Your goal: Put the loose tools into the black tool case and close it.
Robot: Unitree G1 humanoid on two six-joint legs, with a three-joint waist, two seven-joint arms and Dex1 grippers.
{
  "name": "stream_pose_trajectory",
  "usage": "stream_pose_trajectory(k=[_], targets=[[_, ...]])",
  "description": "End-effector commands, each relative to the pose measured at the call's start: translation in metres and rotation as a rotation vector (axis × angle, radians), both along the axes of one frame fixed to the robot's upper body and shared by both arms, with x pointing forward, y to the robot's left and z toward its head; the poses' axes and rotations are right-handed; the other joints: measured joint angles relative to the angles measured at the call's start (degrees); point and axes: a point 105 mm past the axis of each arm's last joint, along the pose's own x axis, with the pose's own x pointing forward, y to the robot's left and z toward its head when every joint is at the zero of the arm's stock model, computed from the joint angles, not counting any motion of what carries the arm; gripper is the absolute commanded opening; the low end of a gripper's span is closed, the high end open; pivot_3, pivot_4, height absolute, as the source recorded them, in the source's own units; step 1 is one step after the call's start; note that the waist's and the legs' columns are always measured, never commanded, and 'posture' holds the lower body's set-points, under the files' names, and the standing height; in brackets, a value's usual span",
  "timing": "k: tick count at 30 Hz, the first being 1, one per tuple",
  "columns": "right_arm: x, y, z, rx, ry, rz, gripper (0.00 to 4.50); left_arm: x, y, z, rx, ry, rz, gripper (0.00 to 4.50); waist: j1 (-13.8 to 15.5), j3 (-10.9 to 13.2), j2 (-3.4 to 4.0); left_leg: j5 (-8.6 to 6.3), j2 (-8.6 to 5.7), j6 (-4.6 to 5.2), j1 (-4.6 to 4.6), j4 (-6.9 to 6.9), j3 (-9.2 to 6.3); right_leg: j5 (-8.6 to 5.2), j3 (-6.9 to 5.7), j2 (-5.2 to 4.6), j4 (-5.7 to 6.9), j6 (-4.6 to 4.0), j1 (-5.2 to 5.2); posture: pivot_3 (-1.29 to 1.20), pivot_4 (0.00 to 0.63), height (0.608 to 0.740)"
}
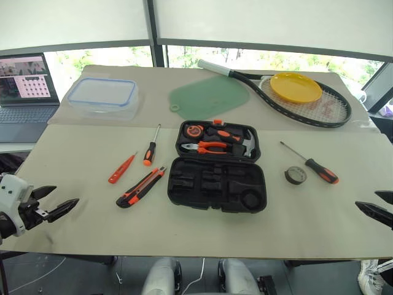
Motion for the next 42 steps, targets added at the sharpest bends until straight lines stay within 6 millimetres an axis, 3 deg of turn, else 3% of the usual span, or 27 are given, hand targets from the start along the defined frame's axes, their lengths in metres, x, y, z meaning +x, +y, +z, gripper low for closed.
stream_pose_trajectory(k=[1,6,9,12,17,19,25,31,36,39,42], targets=[[0.006,0.004,0.006,-0.024,-0.043,0.006,4.47,0.001,0.003,0.009,0.021,-0.042,0.044,4.50,0.0,0.0,0.00,0.00,0.00,0.00,0.00,-0.01,0.00,0.00,0.00,0.00,0.00,0.00,0.00,0.00,0.150,0.738],[0.013,0.007,0.007,-0.075,-0.084,-0.008,4.47,0.009,-0.008,0.017,0.039,-0.046,0.050,4.50,-0.1,0.0,0.00,0.01,0.01,-0.01,0.02,-0.05,0.00,0.05,0.01,0.01,0.00,0.09,0.00,0.00,0.150,0.738],[0.018,0.020,0.021,-0.079,-0.120,0.029,4.47,0.023,-0.029,0.039,-0.022,-0.073,0.035,4.50,0.1,0.0,0.05,0.01,-0.06,-0.01,0.02,-0.05,0.01,0.10,0.01,-0.04,0.02,0.17,0.01,0.00,0.150,0.738],[0.022,0.045,0.035,-0.077,-0.152,0.102,4.47,0.036,-0.054,0.050,-0.051,-0.060,0.001,4.50,0.1,0.0,0.04,0.04,-0.06,-0.05,0.02,-0.04,-0.03,0.18,-0.01,-0.01,0.06,0.31,0.04,0.00,0.150,0.738],[0.027,0.111,0.059,-0.075,-0.225,0.289,4.47,0.074,-0.101,0.064,-0.129,0.010,0.009,4.50,0.1,0.0,0.03,0.07,-0.15,-0.05,0.03,-0.04,-0.10,0.26,0.03,0.09,0.17,0.45,0.08,0.00,0.150,0.738],[0.028,0.132,0.067,-0.071,-0.254,0.344,4.47,0.086,-0.116,0.063,-0.138,0.061,0.018,4.50,0.1,0.0,-0.01,0.09,-0.19,-0.07,0.01,-0.01,-0.14,0.30,0.05,0.17,0.16,0.49,0.10,0.00,0.150,0.738],[0.032,0.172,0.078,-0.076,-0.319,0.433,4.47,0.114,-0.150,0.055,-0.157,0.142,0.026,4.50,-0.1,0.1,-0.13,0.10,-0.29,-0.07,-0.03,0.00,-0.14,0.30,0.08,0.23,0.12,0.51,0.07,0.00,0.150,0.738],[0.031,0.199,0.077,-0.054,-0.338,0.513,4.47,0.136,-0.173,0.039,-0.118,0.165,0.022,4.50,0.1,0.1,-0.17,0.08,-0.32,-0.04,-0.15,0.20,-0.16,0.30,0.05,0.27,0.12,0.52,0.07,0.00,0.150,0.738],[0.031,0.207,0.074,-0.034,-0.339,0.534,4.47,0.149,-0.176,0.023,-0.081,0.187,0.042,4.50,0.1,0.1,-0.20,0.07,-0.32,-0.01,-0.23,0.30,-0.18,0.32,0.02,0.26,0.12,0.55,0.06,0.00,0.150,0.738],[0.030,0.210,0.072,-0.029,-0.340,0.542,4.50,0.149,-0.180,0.014,-0.078,0.213,0.015,3.75,0.1,0.1,-0.19,0.07,-0.31,-0.01,-0.22,0.30,-0.18,0.32,0.02,0.26,0.14,0.55,0.05,0.00,0.150,0.738],[0.030,0.213,0.073,-0.027,-0.344,0.550,4.50,0.149,-0.181,0.009,-0.078,0.220,0.013,2.64,0.2,0.1,-0.19,0.06,-0.29,0.00,-0.22,0.30,-0.19,0.32,0.02,0.23,0.14,0.55,0.07,0.00,0.150,0.738]])
